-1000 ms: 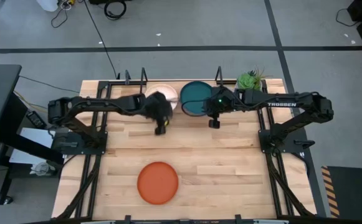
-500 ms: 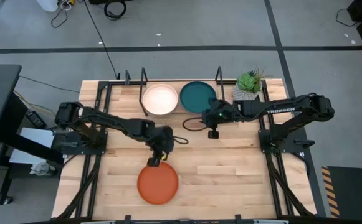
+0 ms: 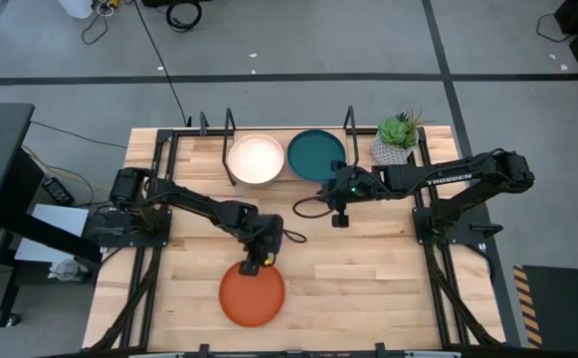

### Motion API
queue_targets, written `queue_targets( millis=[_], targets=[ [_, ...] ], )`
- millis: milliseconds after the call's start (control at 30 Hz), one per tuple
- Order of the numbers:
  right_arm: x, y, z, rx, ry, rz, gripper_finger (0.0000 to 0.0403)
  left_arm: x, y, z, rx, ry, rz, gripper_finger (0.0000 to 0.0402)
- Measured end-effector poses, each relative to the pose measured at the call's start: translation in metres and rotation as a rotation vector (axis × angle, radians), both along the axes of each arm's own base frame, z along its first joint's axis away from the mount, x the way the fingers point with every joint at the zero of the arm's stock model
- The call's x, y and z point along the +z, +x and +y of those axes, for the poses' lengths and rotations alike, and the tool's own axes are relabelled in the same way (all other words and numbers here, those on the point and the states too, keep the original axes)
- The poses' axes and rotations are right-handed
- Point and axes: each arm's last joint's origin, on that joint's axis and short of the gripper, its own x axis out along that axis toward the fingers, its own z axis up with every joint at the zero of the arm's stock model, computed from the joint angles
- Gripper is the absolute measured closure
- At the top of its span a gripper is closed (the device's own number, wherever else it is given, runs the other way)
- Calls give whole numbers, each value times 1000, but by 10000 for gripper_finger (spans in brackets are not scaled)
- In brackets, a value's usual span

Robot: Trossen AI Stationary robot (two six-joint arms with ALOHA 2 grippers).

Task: Place and stack plates onto a shelf
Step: Stack the orange plate on top of the dark green plate on the shelf

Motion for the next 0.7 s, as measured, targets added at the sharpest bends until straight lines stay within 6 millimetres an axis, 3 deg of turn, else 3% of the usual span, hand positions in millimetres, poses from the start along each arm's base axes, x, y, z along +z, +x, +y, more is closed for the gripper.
queue_targets(
  millis=[133,200,400,533,700],
  targets=[
    [0,0,0,1,-3,1,328,-1,-1,-1,-26,13,-1,366],
    [0,0,1,13,-11,4,328,-1,-1,-1,-43,24,-4,387],
    [-2,0,32,204,-213,22,328,13,-4,5,-69,44,-54,389],
    [-2,-3,49,253,-349,50,328,33,-6,23,-20,8,-108,389],
    [-8,-4,72,474,-381,59,313,49,-9,53,111,-29,-138,389]
  ],
)
